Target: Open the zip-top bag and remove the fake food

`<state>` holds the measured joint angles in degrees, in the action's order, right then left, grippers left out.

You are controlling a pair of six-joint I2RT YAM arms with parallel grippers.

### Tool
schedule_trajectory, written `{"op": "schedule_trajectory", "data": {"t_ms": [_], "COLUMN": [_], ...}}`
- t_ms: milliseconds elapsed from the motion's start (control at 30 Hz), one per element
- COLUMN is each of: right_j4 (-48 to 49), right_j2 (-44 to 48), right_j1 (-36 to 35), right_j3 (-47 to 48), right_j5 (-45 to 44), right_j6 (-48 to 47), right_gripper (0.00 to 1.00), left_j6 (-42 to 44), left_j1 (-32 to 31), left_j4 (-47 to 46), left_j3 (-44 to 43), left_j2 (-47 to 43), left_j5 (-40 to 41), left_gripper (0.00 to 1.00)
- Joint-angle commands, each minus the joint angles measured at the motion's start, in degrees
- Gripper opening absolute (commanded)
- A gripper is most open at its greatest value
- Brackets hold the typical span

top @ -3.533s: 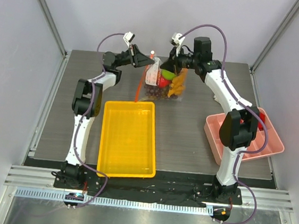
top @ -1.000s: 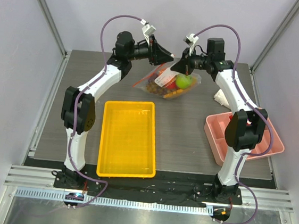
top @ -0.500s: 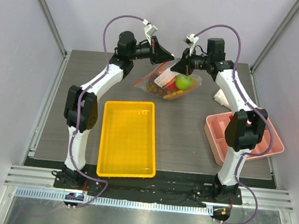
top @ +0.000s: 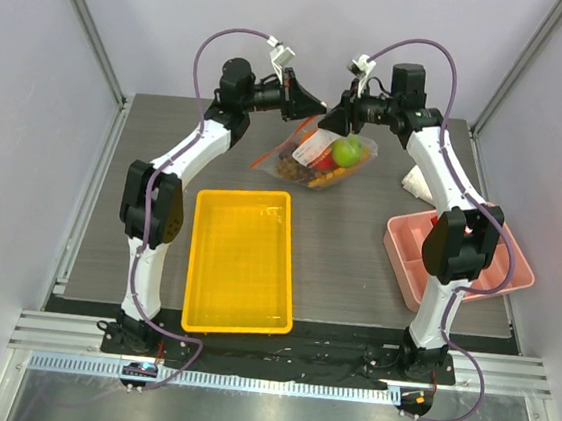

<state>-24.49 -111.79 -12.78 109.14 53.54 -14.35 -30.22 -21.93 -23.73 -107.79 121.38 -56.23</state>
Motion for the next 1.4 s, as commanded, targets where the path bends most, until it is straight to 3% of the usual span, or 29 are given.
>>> {"op": "schedule_trajectory", "data": {"t_ms": [0, 33, 100, 133, 267, 333, 433, 567, 767, 967, 1167, 1200, 1300, 1333, 1367], "right_j4": [1.9, 1.9, 1.9, 1.7, 5.1, 10.8, 15.9, 20.6, 27.6, 30.4, 31.7, 33.4, 33.5, 33.6, 33.8], "right_j2": [-0.9, -1.5, -2.3, -2.6, -1.1, -0.1, 1.2, 1.4, 2.5, 2.9, 2.3, 2.3, 2.2, 2.2, 2.3], "right_j1": [-1.0, -1.1, -1.2, -1.2, -1.0, -0.4, 1.3, 3.4, 4.4, 5.7, 5.7, 5.8, 5.7, 5.8, 5.7], "right_j3": [4.3, 4.8, 6.2, 6.7, 3.5, 1.1, -1.6, -2.9, -4.9, -5.7, -5.3, -5.7, -6.0, -6.4, -6.7], "right_j5": [1.3, 1.5, 0.7, -0.3, -10.1, -12.7, -15.9, -17.1, -15.4, -14.6, -13.0, -12.1, -7.2, -6.0, -4.9], "right_j6": [0.6, 0.6, 1.0, 1.3, 2.5, 5.4, 9.5, 13.4, 18.2, 20.7, 21.5, 21.9, 21.6, 21.5, 21.3], "right_gripper": [0.43, 0.34, 0.03, 0.01, 0.01, 0.01, 0.01, 0.01, 0.01, 0.01, 0.01, 0.01, 0.01, 0.01, 0.01], "left_j6": [-1.4, -1.4, -1.4, -1.4, 3.3, 7.4, 10.2, 8.1, 15.4, 14.0, 10.5, 10.4, 9.3, 9.2, 9.4], "left_j1": [-0.1, -0.2, -0.4, -0.4, -0.1, 0.0, 1.7, 4.4, 4.5, 6.1, 6.0, 5.9, 5.9, 5.8, 5.7], "left_j4": [-3.2, -2.9, -2.6, -2.7, 1.2, 7.4, 9.2, 6.1, 16.2, 13.4, 5.8, 4.9, 4.4, 4.6, 5.2], "left_j3": [-2.6, -2.8, -2.8, -2.4, -0.6, 2.7, 11.3, 25.1, 35.2, 44.1, 52.3, 53.5, 52.9, 52.1, 51.1], "left_j2": [-1.4, -1.2, -1.0, -1.2, -2.8, -4.4, -8.1, -14.5, -19.0, -22.6, -29.1, -29.5, -31.2, -31.8, -32.8], "left_j5": [-2.1, -2.3, -2.3, -2.1, 0.1, 4.1, 8.7, 11.5, 20.3, 23.0, 19.6, 18.5, 15.2, 15.4, 15.8], "left_gripper": [0.00, 0.00, 0.00, 0.00, 0.00, 0.00, 0.00, 0.00, 0.00, 0.00, 0.01, 0.03, 0.33, 0.62, 0.70]}}
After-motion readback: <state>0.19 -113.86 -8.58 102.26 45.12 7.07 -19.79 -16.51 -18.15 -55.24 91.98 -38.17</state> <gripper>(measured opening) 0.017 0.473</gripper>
